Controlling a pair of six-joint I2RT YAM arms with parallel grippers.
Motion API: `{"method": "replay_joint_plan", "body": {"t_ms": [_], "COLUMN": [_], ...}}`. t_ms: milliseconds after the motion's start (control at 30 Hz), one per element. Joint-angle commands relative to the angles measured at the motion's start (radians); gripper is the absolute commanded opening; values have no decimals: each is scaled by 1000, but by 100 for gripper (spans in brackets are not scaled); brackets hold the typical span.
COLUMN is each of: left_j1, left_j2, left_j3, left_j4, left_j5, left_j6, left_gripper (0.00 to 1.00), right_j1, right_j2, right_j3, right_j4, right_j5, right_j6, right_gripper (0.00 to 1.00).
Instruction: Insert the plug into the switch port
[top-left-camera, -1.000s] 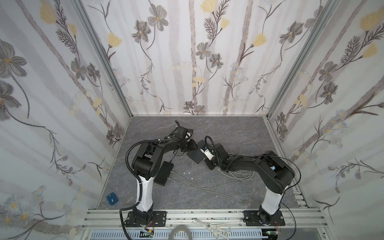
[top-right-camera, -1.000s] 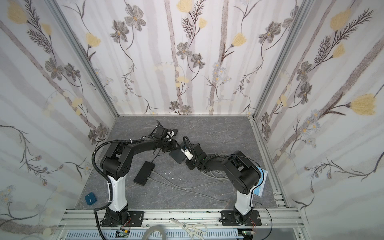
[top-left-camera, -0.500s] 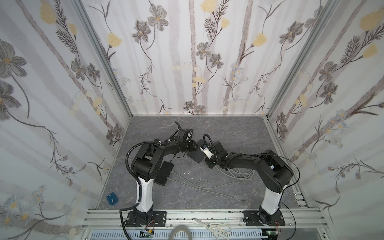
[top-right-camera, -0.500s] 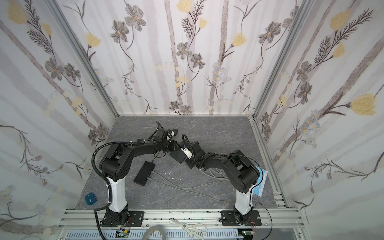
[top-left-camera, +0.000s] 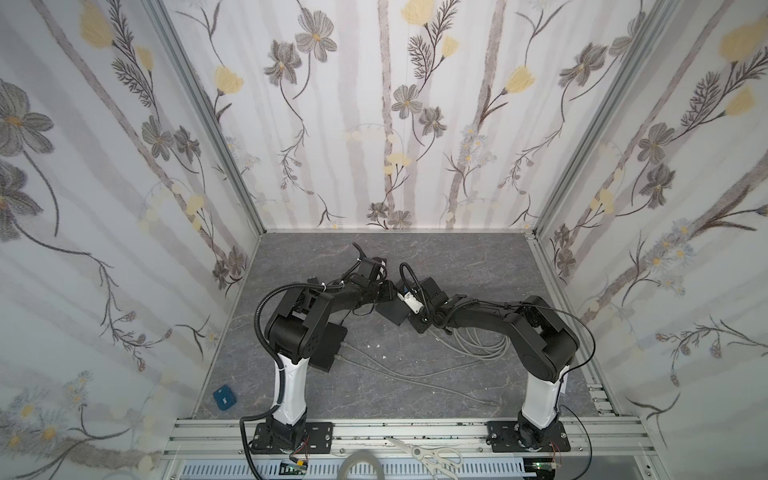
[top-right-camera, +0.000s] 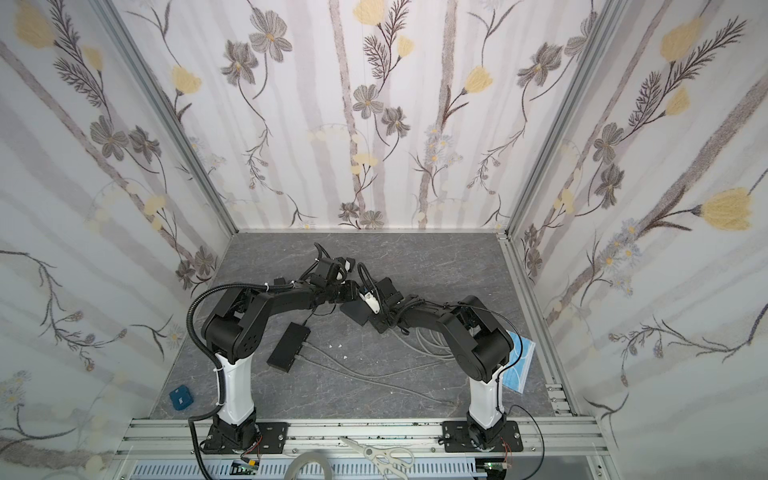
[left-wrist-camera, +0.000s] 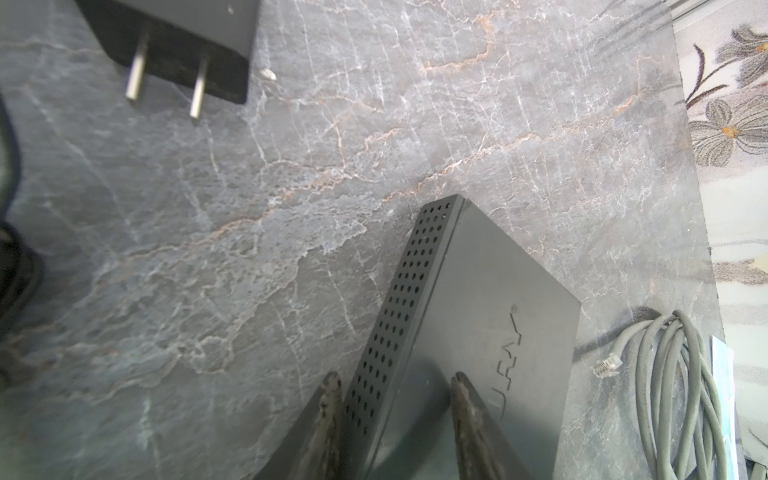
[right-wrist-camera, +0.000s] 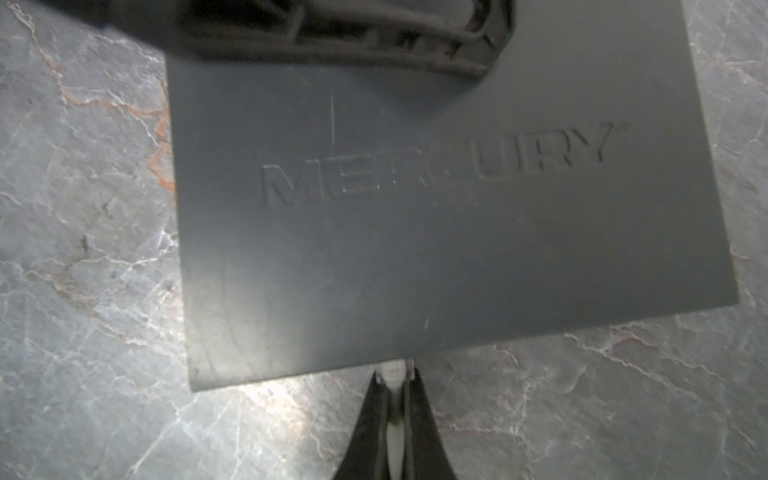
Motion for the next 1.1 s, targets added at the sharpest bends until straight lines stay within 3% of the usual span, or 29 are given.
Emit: {"method": "replay_joint_plan", "body": {"t_ms": [0, 133, 267, 467, 633, 733, 933, 1067], "left_j1": [-52, -52, -51, -51, -51, -49, -51, -51], "left_j2": [18, 17, 17, 8, 5, 5, -2, 3], "left_j3": [-21, -15, -7, -2, -1, 4, 10, 18], "left_j4": [-266, -272, -285, -305, -309, -311, -328, -336], "left_j5": [258, 258, 255, 246, 245, 244, 241, 240], "left_j6": [-76, -73, -64, -53, -49, -50, -42, -36], "left_gripper": [43, 43, 43, 43, 43, 43, 43, 43], "right_j1": [-20, -5, 57, -28, -15, 29, -50, -58], "right_j2": [7, 16, 0, -16, -11, -19, -9, 6], "right_j3": [-7, -18, -45, -92, -79, -87, -132, -133], "right_j4": [422, 411, 407, 490, 457, 445, 521, 492], "right_j5": [-133, -164, -120, -174, -201, -157, -240, -238], "right_j6": [56, 22, -67, 52, 26, -19, 115, 120], "right_gripper": [0, 0, 0, 0, 0, 0, 0, 0]}}
